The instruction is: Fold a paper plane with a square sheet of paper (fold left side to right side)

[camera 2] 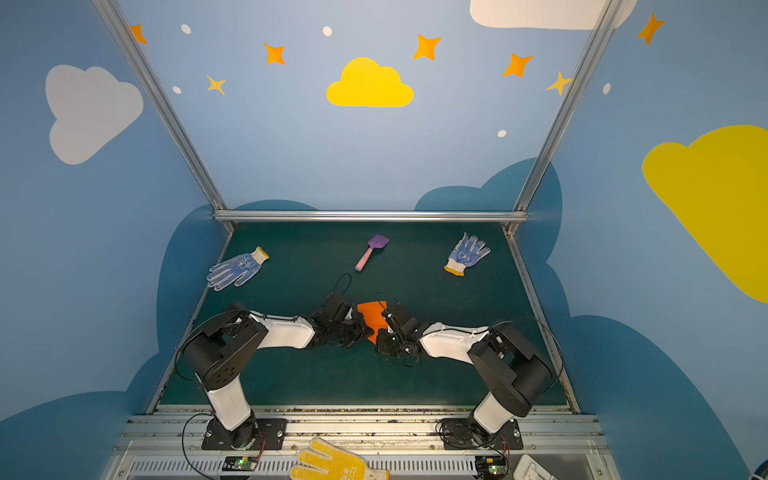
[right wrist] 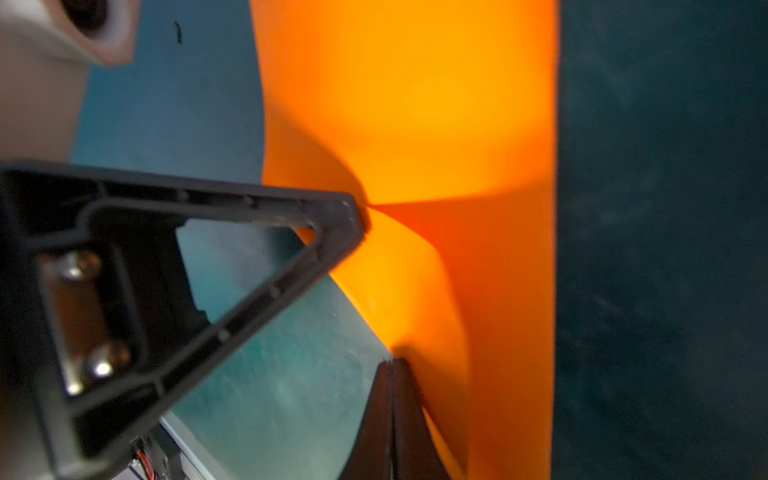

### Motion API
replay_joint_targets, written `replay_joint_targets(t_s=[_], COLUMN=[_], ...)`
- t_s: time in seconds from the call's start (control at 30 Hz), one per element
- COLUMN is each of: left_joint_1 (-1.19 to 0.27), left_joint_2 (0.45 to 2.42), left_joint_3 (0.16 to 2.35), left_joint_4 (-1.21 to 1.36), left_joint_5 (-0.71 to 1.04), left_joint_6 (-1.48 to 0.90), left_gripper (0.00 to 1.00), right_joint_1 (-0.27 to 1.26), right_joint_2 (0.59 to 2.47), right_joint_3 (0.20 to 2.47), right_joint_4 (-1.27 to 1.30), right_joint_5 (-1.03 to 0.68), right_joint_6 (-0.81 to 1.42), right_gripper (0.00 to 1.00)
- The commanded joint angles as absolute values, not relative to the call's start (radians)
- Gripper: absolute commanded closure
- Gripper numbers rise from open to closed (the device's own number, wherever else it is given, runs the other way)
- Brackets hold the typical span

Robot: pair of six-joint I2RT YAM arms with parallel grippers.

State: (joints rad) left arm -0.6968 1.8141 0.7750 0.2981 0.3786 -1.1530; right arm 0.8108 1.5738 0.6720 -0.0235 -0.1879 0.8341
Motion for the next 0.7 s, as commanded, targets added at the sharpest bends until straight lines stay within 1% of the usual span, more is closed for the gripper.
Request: replay_joint_targets(t_s=[0.0,0.17,0.3,0.43,0.57,0.67], left_joint_1=[-0.694,-0.692,-0.692,-0.692,-0.693,-0.695], left_joint_2=[1.86,1.851,1.844,1.832,1.815,1.818], left_joint_3=[0.753,0.75,0.744,0.726,0.712,0.715], left_joint_4=[0.141,0.136,0.13,0.135,0.144,0.143], left_joint_5=[0.305,0.301,0.296,0.287,0.272,0.27], left_joint_6=[-1.138,-1.134,-1.133,-1.152,-1.177,-1.18], left_gripper=[0.96,0.96,0.96,0.96,0.96,0.96], right_joint_1=[0.789,0.729,0.651,0.581,0.583,0.624], right_joint_2=[1.542,1.471,1.408,1.339,1.272,1.237], right_joint_3=[0.6,0.522,0.474,0.453,0.467,0.497], right_joint_4=[-0.098,-0.125,-0.163,-0.19,-0.192,-0.197], right_joint_5=[-0.162,-0.148,-0.147,-0.18,-0.226,-0.231], right_joint_6=[0.842,0.839,0.83,0.811,0.796,0.799], right_gripper=[1.0,1.0,1.0,1.0,1.0,1.0])
